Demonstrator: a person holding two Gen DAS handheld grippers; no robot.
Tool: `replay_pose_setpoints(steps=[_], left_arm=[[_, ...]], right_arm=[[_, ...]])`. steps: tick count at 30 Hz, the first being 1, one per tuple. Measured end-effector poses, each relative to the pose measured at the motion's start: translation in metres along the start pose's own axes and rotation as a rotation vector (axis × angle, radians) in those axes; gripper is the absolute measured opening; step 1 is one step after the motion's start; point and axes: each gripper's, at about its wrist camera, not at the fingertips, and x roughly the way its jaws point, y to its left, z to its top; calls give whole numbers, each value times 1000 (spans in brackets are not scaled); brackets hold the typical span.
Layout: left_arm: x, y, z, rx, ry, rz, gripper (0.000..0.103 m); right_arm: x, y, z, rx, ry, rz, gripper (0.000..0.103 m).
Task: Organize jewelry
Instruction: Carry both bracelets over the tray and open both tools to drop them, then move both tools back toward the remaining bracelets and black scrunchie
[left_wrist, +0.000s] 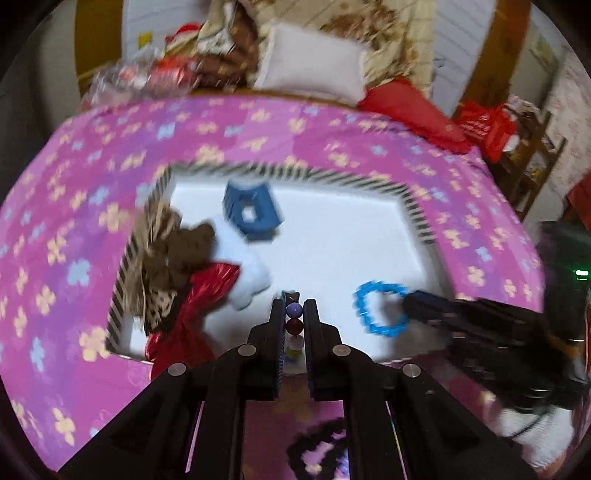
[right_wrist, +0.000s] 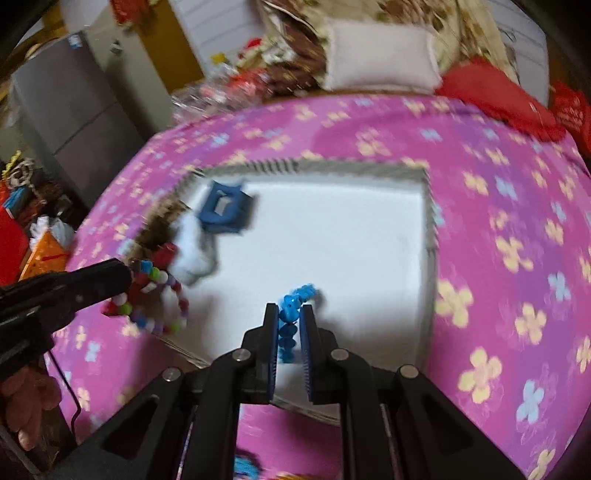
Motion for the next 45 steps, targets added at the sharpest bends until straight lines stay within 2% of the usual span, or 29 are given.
replay_pose_setpoints(steps=[8,14,15,17,18,19,24,26,28,32,37,45], left_arm=[[23,31,-16,-43,63,83,12],[20,37,-22,-58,54,108,12],[18,37,-23,-59,57,102,14],[11,35,-23,-51,55,99,26],[5,34,-26,-50,41,91,33],[2,34,-26,-52,35,85,36],[-25,31,-40,-56,2,84,37],[-35,30,-47,-56,-17,101,37],[-47,29,-57,-57,-43,115,37],[-67,27,-73,-47,-92,153,37],[-91,24,-92,-41,-139,163,37],[-115,14,-114,-15,-191,183,37]], right_arm=[[22,1,-1,-11,43,7,11],[29,14,-3,-10,57,12,12],[25,13,-4,-4,54,10,15],[14,10,-7,17,38,0,31],[7,9,-8,25,25,7,35],[-1,9,-9,28,8,19,39],[-49,19,-27,8,-101,28,49],[-66,24,-34,4,-147,36,59],[-82,30,-41,0,-190,44,65],[-109,39,-55,20,-250,69,68],[-133,48,-73,31,-285,89,69],[-153,74,-105,-58,-293,45,69]])
